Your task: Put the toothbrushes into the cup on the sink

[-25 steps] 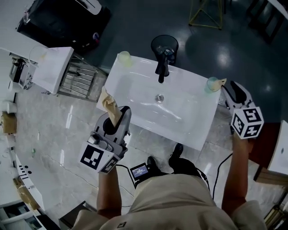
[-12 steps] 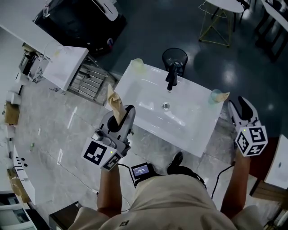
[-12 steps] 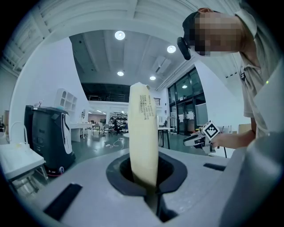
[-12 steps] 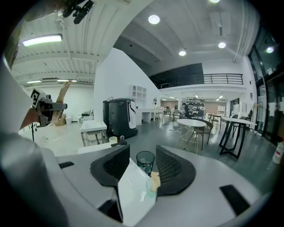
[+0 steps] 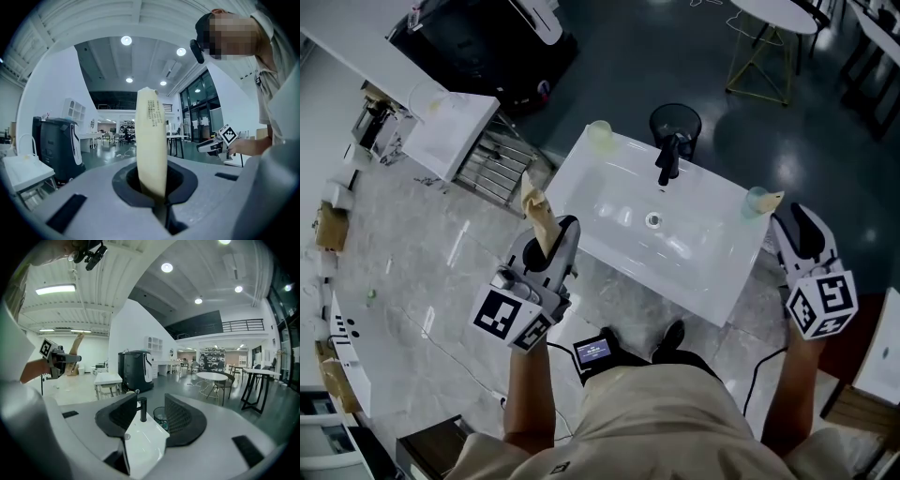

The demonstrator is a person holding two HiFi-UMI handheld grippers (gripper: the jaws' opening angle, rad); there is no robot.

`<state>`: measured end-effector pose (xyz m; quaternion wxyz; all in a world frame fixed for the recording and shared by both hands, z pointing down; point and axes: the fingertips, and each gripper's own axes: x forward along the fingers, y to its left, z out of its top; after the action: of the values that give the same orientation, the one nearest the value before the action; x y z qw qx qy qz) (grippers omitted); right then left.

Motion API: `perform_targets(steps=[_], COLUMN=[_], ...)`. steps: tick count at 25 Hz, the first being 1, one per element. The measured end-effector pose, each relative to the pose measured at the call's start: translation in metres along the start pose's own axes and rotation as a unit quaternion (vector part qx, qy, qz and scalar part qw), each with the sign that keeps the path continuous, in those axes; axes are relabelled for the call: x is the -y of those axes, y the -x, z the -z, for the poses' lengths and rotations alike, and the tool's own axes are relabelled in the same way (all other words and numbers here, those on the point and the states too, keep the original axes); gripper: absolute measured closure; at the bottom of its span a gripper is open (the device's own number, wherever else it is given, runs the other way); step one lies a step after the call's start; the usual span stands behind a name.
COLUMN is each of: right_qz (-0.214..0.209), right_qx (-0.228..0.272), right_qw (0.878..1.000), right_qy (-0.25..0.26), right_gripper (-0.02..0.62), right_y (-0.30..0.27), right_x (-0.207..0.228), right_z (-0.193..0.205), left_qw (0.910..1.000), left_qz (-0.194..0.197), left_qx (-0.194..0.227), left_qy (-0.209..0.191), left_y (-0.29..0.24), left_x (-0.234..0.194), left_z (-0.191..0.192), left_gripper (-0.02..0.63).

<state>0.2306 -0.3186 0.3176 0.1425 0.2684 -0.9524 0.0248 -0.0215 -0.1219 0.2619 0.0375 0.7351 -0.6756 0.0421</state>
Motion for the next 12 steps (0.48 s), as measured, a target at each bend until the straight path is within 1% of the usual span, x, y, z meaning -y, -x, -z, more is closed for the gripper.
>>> perform_targets(steps=[6, 12], right_qz=[-0.006, 0.018], right_qx=[-0.001, -0.009], right_qw=[1.0, 1.0], right_qy=[0.007, 0.011], right_gripper=[0.411, 0.411], right_y=[-0.002, -0.011], right_x=[-0.033, -0.06], right_z=[-0.006, -0.009], left_qw=[1.0, 0.9995], left_qz=[0.001, 0.023], left_qx=[0.01, 0.02], left_qy=[0.0, 0.006], left_y=[0.014, 0.02], left_x=[-0.022, -0.055], left_z=[-0.001, 0.004], left_gripper=[0.601, 0.601])
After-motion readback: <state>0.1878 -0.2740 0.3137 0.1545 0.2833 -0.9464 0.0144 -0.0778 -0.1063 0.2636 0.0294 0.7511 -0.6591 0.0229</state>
